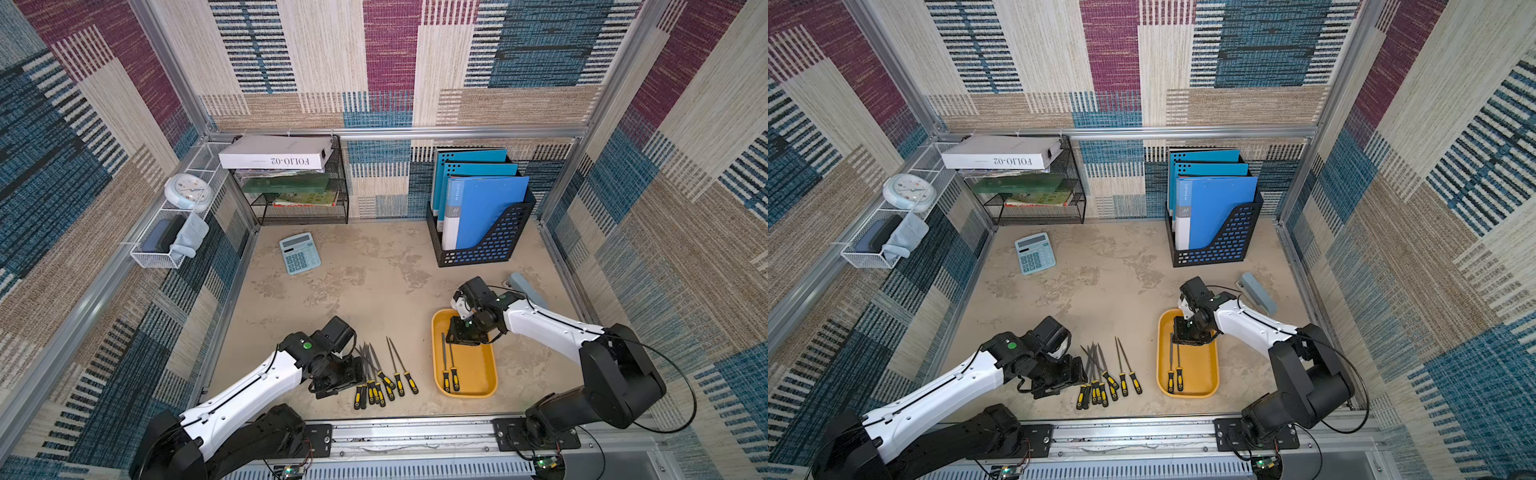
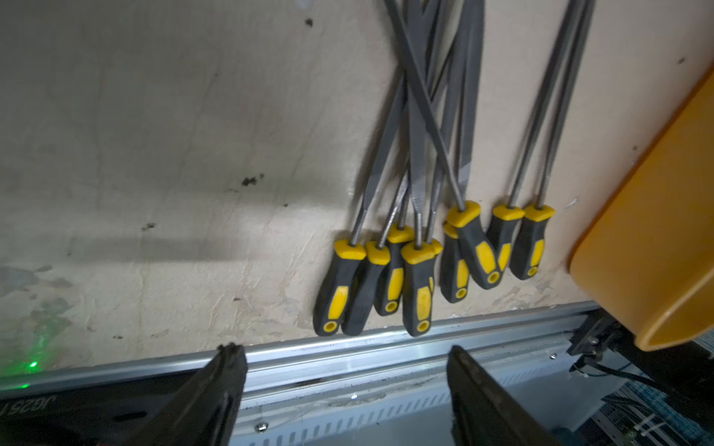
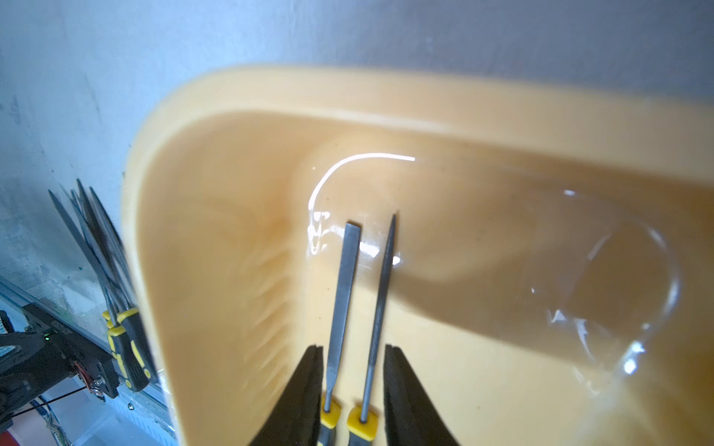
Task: Put the file tool into the storage box
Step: Place the file tool in the storage box, then pick up the file tool from the center of the board.
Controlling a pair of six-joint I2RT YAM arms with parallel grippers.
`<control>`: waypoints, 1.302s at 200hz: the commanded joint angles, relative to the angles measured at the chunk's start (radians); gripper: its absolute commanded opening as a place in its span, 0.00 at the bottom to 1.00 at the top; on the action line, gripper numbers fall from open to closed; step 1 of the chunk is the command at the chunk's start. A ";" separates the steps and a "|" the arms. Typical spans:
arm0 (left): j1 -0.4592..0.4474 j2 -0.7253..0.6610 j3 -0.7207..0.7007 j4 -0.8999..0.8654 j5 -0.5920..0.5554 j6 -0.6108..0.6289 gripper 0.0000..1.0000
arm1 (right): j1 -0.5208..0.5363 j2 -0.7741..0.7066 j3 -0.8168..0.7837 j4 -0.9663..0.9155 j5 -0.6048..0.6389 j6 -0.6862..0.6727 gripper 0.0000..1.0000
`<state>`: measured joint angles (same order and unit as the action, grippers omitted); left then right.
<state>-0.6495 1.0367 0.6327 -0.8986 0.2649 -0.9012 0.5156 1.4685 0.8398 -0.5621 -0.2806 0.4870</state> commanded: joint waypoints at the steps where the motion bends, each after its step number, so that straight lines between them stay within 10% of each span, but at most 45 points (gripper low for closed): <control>1: 0.001 0.024 -0.014 -0.016 -0.010 0.008 0.82 | 0.000 -0.021 0.021 -0.036 0.021 0.006 0.35; 172: -0.044 0.331 -0.002 0.089 -0.040 0.068 0.53 | 0.001 -0.032 0.058 -0.055 0.003 -0.005 0.33; 260: -0.044 0.413 0.030 0.057 -0.085 0.099 0.18 | 0.001 -0.040 0.073 -0.049 -0.014 -0.001 0.31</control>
<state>-0.6914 1.4197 0.6525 -0.8604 0.2096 -0.8330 0.5156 1.4322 0.9016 -0.6056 -0.2779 0.4862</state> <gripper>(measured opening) 0.221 0.317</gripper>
